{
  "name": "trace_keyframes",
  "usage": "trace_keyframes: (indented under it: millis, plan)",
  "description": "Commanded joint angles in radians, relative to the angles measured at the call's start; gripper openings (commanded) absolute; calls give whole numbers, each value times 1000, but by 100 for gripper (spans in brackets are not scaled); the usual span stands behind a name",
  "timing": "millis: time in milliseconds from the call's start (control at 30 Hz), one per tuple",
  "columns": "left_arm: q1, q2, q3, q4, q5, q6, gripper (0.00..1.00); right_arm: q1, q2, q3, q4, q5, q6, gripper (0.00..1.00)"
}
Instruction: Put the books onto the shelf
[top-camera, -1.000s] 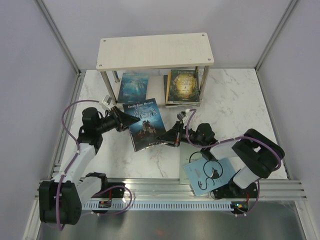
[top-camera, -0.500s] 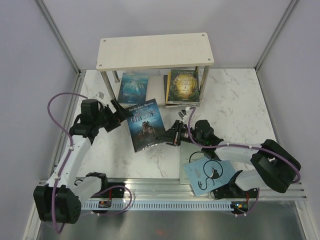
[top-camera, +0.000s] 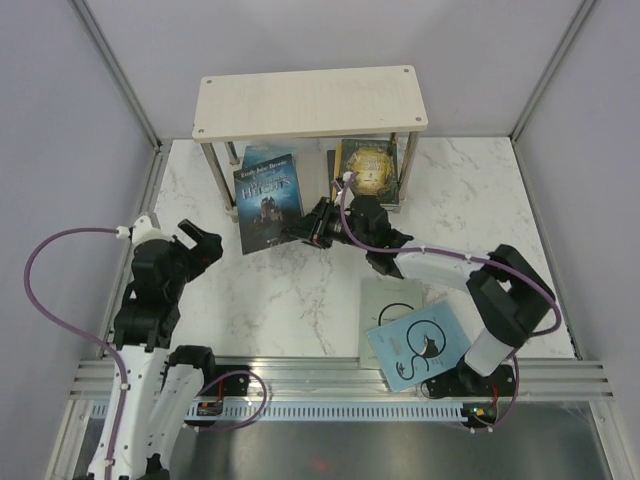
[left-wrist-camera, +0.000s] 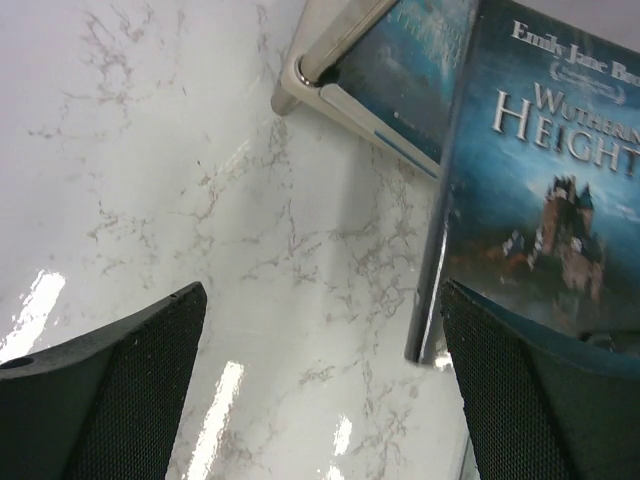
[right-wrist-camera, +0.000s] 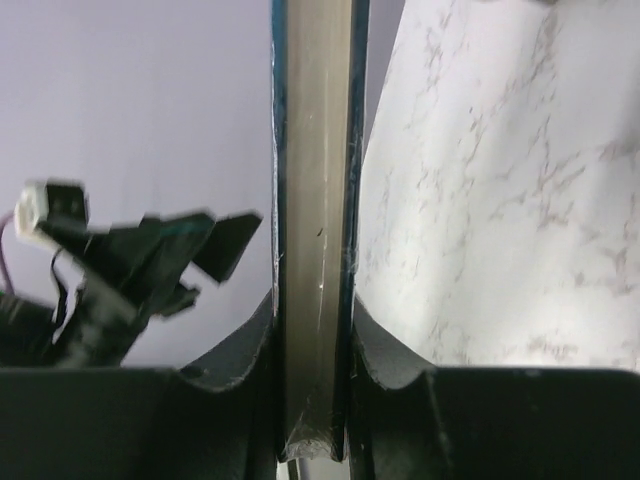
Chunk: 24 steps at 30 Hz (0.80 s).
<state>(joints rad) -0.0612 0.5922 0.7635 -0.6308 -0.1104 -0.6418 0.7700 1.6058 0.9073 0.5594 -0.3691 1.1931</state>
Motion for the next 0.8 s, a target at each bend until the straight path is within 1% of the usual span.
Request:
trace_keyframes:
  millis: [0,67,133,200,233,300,367,533,767]
  plan:
    - [6,-99,-44,87,-90,76,100,-24,110,180,129,55,-4,0]
    - [4,-217,-87,138,-124,68,100,-34,158,267,135,79,5,0]
    - [1,-276,-99,161,-118,71,100,-44,229,353,134,94,11,0]
    - [-2,-241,-83,148,-98,88,100,-57,297,413,129,108,22,0]
    - [-2,-194,-69,135,-81,85,100,-61,316,465,126,114,25,0]
    - [-2,-155,-43,117,-58,91,100,-74,368,510,125,139,34,0]
    - [0,-132,-32,106,-38,93,100,-87,391,559,117,162,40,0]
    - [1,-155,-42,102,-51,91,100,-97,466,639,103,203,80,0]
    - [1,-155,-46,105,-37,96,100,-75,574,702,93,206,134,0]
